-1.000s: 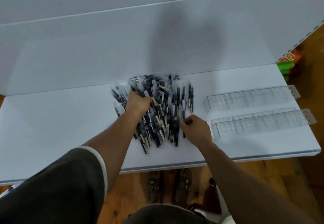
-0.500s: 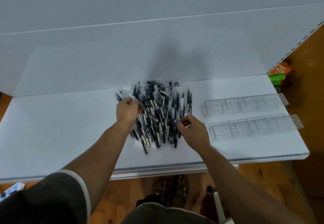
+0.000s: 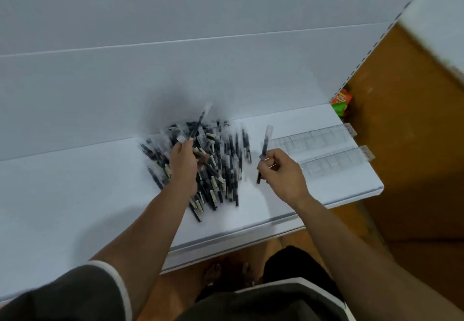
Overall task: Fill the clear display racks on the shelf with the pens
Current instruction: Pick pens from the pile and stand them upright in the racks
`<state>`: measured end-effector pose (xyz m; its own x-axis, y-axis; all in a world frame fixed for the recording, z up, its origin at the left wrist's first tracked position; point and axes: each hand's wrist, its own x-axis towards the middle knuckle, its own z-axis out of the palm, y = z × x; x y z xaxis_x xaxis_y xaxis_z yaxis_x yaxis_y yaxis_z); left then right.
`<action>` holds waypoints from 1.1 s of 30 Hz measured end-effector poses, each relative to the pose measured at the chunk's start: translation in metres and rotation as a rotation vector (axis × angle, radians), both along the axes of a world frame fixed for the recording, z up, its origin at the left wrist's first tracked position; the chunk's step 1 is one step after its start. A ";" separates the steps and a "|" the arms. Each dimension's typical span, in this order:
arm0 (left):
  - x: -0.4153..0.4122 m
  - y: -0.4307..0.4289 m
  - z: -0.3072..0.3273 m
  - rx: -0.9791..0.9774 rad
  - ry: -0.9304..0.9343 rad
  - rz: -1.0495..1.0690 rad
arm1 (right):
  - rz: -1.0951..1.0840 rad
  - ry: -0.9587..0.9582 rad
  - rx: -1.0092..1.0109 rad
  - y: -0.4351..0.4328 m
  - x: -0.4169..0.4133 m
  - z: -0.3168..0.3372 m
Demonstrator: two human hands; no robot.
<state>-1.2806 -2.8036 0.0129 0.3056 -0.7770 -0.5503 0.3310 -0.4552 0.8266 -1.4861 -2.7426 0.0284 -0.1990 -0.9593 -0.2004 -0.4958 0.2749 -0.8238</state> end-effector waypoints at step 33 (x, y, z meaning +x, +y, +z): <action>-0.171 -0.001 -0.075 -0.647 0.141 0.088 | 0.596 -0.067 -0.322 -0.154 -0.148 -0.051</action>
